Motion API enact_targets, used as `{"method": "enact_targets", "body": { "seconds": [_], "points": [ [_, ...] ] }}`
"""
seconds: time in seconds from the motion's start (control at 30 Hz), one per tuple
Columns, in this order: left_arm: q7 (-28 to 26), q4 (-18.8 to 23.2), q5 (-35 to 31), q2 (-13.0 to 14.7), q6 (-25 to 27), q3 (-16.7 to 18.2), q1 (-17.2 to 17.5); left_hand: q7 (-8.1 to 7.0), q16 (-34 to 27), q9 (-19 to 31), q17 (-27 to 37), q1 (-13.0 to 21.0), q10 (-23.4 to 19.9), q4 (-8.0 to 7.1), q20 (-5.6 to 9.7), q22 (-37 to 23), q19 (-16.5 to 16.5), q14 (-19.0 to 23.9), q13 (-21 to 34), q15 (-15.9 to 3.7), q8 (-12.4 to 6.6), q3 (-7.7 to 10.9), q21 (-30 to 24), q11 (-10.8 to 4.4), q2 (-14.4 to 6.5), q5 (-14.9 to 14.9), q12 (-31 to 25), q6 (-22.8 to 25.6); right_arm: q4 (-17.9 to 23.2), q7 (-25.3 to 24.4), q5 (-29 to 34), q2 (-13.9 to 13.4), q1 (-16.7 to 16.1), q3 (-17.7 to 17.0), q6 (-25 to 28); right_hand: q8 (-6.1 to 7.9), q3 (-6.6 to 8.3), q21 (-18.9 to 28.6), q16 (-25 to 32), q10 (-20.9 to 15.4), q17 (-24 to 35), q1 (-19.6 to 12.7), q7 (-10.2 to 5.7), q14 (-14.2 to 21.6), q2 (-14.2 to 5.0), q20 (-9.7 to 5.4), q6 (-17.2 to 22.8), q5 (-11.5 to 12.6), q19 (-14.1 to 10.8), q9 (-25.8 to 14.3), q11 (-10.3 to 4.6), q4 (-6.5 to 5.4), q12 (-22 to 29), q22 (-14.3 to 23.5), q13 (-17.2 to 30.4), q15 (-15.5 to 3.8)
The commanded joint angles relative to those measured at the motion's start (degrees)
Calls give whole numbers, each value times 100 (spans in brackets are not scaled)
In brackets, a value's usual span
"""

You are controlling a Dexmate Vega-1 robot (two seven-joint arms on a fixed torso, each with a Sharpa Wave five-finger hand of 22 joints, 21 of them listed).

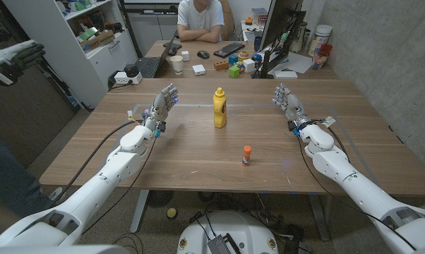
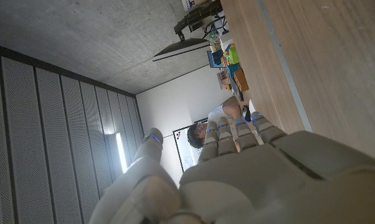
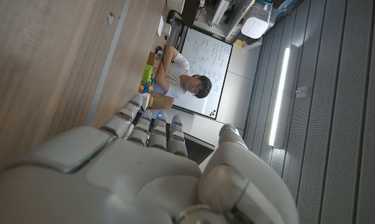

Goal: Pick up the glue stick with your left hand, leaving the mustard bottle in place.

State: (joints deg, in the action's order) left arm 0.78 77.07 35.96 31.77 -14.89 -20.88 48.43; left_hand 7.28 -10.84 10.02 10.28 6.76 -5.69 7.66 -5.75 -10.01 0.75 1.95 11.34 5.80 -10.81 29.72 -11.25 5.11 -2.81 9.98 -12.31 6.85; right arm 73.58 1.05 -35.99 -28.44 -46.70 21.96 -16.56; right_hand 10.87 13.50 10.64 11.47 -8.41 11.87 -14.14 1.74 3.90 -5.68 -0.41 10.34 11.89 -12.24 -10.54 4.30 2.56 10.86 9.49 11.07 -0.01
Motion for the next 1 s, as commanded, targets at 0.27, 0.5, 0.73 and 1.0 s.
{"method": "enact_targets", "body": {
  "seconds": [0.27, 0.5, 0.73, 1.0],
  "points": [
    [-422, 1039, -646, 497, -156, 20, 570, -30, -14, 32, 19, 217, -12, 118, -116, -23, -16, 9, 21, 9, -38, 77, -3, 23, -25, 32, -15, -22, 3, -49, 59, 90, 33, 40, -103, 37, 40, 39, 29, -49, 14, -22, -9, 55, 7, 18, 48, 25, -43, -30, -9, 12, 44, 26, 19, 1],
    [-577, 1566, -845, 741, -51, 82, 835, -30, -11, 34, 17, 307, 8, 157, -142, -23, -9, 6, 22, 20, -43, 114, 0, 33, -45, 37, -8, -20, 84, -75, 75, 90, -27, 54, -112, 37, 42, 38, 28, -53, 15, -18, -13, 52, 7, 22, 50, 24, -43, -30, -9, 15, 47, 26, 19, 4],
    [-1101, 2187, -1324, 998, 233, 200, 1134, -6, -9, 36, 17, 429, 12, 201, -213, -23, 18, 6, 25, 42, -49, 163, 9, 59, -65, 45, -9, -18, 151, -85, 91, 79, -51, 56, -130, 37, 42, 37, 27, -53, 16, -12, -16, 47, 11, 25, 50, 22, -42, -30, -10, 18, 48, 26, 19, 5],
    [-1752, 2818, -2189, 1270, 759, 260, 1420, 4, -25, 39, 16, 568, 2, 234, -378, -25, 21, 56, 30, 105, -54, 216, 6, 92, -84, 56, -17, -20, 218, -75, 107, 61, -48, 71, -107, 39, 42, 35, 27, -55, 16, -6, -24, 45, 13, 32, 54, 21, -40, -30, -8, 22, 51, 27, 19, 3]
  ]
}}
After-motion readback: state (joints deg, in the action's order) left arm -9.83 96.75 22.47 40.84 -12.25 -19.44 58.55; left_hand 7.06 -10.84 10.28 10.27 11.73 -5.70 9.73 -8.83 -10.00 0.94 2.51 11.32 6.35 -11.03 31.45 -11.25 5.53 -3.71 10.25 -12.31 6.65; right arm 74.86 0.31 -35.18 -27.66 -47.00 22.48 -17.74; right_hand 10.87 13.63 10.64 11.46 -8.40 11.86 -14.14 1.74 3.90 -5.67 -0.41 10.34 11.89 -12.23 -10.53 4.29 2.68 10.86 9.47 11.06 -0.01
